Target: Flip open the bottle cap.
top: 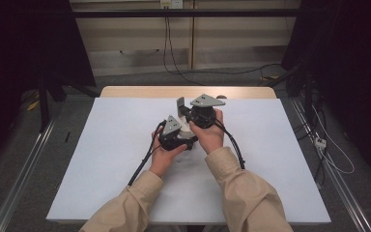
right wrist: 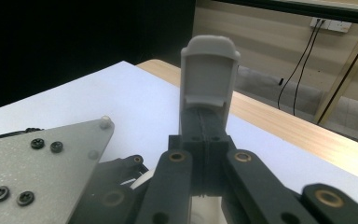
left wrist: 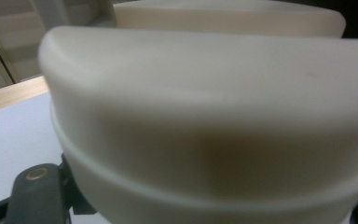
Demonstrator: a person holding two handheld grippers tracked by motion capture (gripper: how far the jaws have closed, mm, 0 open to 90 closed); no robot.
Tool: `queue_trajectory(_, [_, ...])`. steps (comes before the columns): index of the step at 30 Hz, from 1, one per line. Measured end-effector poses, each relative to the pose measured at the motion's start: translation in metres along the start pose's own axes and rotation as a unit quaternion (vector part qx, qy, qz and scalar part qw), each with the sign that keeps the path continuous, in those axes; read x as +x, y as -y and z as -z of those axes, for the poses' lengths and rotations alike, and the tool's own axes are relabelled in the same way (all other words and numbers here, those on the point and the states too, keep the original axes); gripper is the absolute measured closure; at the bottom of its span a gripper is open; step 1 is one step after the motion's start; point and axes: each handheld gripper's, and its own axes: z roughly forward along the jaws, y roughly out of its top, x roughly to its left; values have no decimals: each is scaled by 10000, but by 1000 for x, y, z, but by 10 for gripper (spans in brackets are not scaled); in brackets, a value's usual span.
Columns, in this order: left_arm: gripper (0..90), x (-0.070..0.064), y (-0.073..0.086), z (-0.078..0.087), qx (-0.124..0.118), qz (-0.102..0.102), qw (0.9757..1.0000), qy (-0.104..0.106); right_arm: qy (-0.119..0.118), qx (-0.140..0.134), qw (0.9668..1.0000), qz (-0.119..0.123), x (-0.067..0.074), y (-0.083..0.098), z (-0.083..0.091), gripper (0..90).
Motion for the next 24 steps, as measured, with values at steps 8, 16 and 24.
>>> queue_trajectory(8, [186,0,0,0,-11,33,10000,7,-19,29,10000,13,0,-1,-5,900])
queue_trajectory(16, [186,1,0,0,-6,37,10000,10,-21,39,10000,39,0,0,-8,900])
queue_trajectory(24, [186,1,0,0,-6,37,10000,-23,-36,60,10000,33,-1,-1,-10,900])
